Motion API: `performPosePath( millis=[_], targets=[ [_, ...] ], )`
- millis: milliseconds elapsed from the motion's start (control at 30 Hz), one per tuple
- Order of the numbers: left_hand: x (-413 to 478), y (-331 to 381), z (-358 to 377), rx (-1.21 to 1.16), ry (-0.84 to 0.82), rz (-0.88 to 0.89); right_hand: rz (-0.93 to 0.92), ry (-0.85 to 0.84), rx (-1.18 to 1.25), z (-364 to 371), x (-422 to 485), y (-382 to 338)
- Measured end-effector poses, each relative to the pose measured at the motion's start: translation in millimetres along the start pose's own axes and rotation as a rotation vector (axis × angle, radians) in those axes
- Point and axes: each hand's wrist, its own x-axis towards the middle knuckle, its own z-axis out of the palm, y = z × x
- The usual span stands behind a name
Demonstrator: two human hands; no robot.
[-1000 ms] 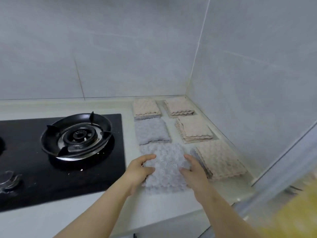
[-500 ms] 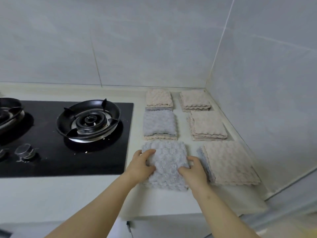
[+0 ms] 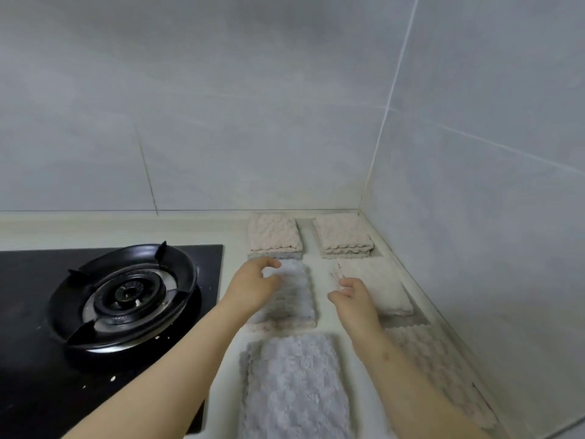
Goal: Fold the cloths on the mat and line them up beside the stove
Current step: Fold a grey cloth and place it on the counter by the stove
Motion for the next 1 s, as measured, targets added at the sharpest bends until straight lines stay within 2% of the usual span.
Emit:
performPosePath(
  millis=[233,500,633,767,867,1000],
  targets=[
    [54.9,9.2,-0.6,-0.064,0.01,-0.02,-0.029,0.006,-0.036,0.9,48.0,-16.8],
    [115.6,-3.7,5.3,-0.119,0.148,-0.174,-0.034,-0.031,-0.137,-0.5,125.7,-21.2],
    [155.2,-6.5,14.9,-0.097,0.243,-0.208,-0.01,-0.01,-0.293,-2.7,167.1,-19.6],
    [196.1,-25.7,24.2,0.026,0.317,-0.248,-0.067,0.01,-0.462,-5.6,202.0,-22.7],
    [223.7,-48.2,29.2,0.135,0.263,-0.331,-0.132,0.024,-0.641,-4.3,227.7,-19.9],
    [245.4,-68.5,39.0,0.248,0.106,-0.455,-0.136,-0.012,-0.624,-0.4,252.4,-10.2]
  ],
)
